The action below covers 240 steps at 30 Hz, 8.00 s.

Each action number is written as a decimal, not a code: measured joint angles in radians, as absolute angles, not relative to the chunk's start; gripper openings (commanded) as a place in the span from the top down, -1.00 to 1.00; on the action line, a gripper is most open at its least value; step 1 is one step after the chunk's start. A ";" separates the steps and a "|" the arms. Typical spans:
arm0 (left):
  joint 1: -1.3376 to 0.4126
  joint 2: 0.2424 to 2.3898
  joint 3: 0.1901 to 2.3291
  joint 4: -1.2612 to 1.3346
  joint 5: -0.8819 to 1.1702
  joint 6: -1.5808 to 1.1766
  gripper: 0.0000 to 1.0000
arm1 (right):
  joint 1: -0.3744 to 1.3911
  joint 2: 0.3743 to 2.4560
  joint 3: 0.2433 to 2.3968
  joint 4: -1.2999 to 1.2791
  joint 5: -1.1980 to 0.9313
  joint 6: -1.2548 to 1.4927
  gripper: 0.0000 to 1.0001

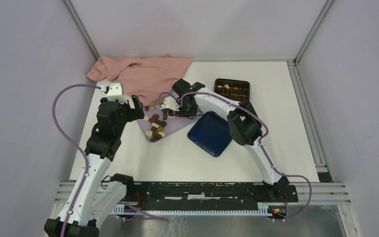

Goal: Pack the chocolate
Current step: Pick up the fake chocolate from the plate, then place the fake chocolate in the packing box, then pick up the fake chocolate from the plate, then place the fake chocolate in the packing box.

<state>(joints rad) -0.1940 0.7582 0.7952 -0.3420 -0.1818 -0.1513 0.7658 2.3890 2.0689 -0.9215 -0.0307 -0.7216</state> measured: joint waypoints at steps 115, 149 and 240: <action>-0.194 0.758 0.795 -0.342 -0.187 -0.151 -0.88 | 0.313 1.779 1.504 -0.760 -0.255 -0.703 0.25; -0.194 0.662 0.764 -0.334 -0.361 -0.151 -0.90 | 0.849 2.231 1.860 -0.859 -0.072 -0.693 0.18; -0.194 0.632 0.762 -0.334 -0.357 -0.151 -0.90 | 0.216 1.783 1.542 -0.778 -0.091 -0.694 0.50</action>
